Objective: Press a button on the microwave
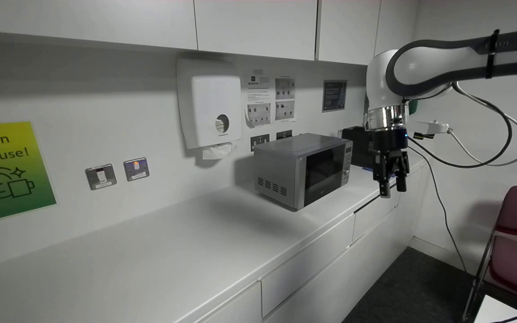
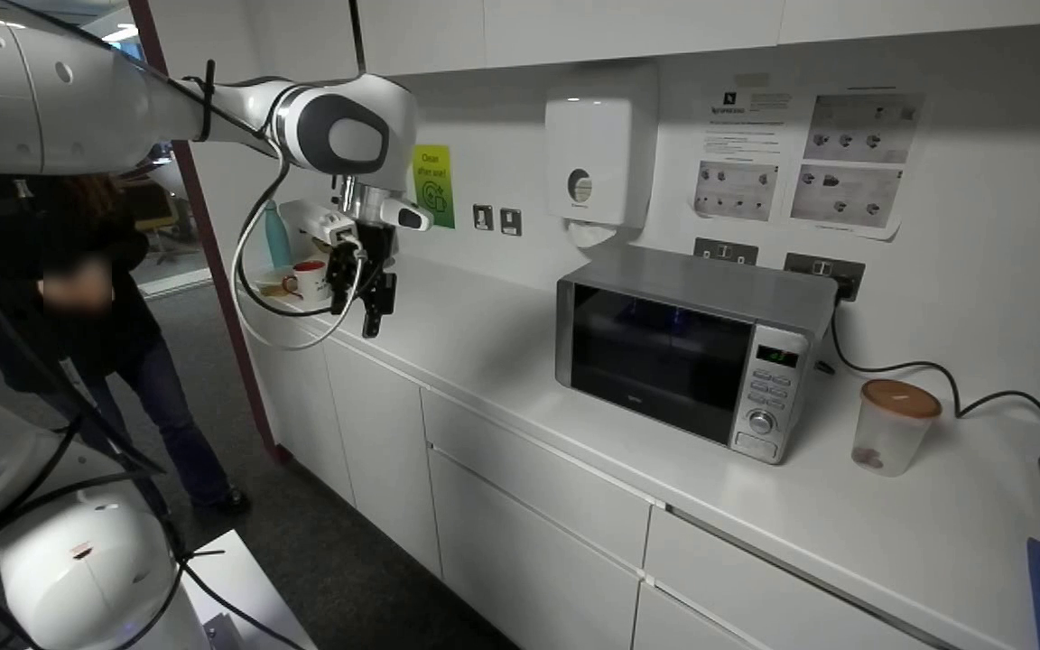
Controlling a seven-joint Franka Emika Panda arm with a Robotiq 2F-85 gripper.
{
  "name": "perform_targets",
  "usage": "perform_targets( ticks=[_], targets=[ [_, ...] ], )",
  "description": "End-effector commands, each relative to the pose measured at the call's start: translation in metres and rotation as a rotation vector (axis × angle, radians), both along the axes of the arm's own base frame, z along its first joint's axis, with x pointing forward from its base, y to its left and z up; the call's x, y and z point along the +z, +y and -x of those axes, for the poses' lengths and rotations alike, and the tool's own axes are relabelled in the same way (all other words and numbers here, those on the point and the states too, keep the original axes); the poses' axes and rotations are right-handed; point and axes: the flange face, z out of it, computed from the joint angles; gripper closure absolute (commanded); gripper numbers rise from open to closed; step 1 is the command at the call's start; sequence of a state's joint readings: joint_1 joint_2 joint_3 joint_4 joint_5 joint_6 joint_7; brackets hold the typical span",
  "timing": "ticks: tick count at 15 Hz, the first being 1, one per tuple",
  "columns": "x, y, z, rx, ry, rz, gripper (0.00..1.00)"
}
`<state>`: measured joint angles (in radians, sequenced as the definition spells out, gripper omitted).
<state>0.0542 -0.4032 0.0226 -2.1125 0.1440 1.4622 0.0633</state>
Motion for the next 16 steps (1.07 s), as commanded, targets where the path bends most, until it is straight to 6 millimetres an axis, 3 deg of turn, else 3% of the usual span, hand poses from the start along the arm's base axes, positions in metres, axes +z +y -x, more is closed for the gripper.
perform_targets(
  ticks=[1,13,16],
  targets=[
    [0.001,0.0,0.0,0.0,0.001,0.0,0.0],
    [0.001,0.0,0.0,0.0,0.001,0.0,0.0],
    [0.01,0.004,-0.011,-0.036,-0.069,-0.115,0.0]
  ],
)
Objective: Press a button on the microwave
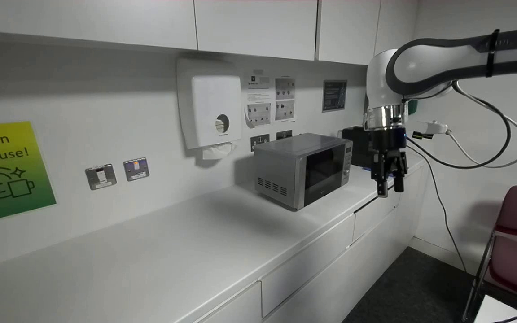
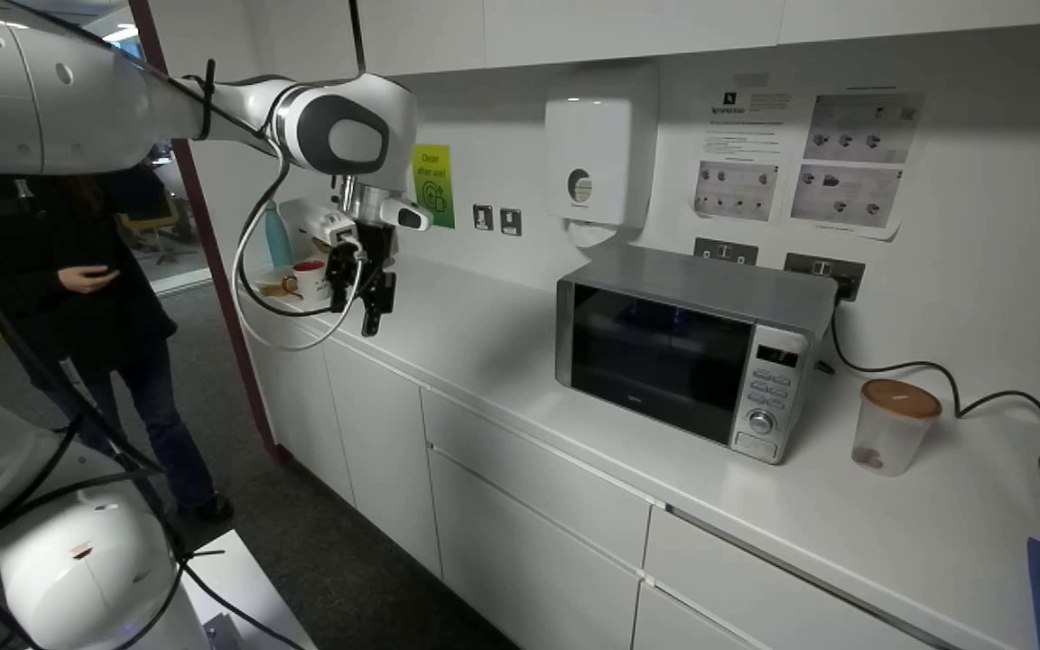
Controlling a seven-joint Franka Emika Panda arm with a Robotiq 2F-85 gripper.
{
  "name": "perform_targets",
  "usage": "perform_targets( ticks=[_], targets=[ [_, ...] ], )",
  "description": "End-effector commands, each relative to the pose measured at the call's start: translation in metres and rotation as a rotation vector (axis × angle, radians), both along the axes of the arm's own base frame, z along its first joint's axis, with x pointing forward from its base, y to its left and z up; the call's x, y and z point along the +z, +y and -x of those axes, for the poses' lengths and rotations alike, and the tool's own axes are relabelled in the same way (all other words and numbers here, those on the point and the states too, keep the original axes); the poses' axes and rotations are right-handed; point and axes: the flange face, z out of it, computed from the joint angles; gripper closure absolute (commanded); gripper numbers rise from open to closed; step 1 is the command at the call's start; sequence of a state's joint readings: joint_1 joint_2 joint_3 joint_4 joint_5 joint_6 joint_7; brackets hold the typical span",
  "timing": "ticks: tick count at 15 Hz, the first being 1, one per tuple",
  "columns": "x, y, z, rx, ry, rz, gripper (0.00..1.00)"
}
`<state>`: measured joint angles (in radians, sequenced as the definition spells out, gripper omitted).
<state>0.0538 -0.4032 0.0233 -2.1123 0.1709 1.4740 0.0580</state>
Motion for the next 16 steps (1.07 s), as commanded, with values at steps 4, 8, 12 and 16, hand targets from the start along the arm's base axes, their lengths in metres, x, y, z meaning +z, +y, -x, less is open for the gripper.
perform_targets(
  ticks=[4,8,12,16],
  targets=[
    [0.021,-0.03,-0.032,-0.24,-0.199,-0.118,0.0],
    [0.034,-0.079,-0.048,-0.432,-0.316,-0.112,0.0],
    [0.035,-0.117,-0.064,-0.645,-0.365,-0.114,0.0],
    [0.025,-0.118,-0.062,-0.654,-0.351,-0.088,0.0]
  ],
)
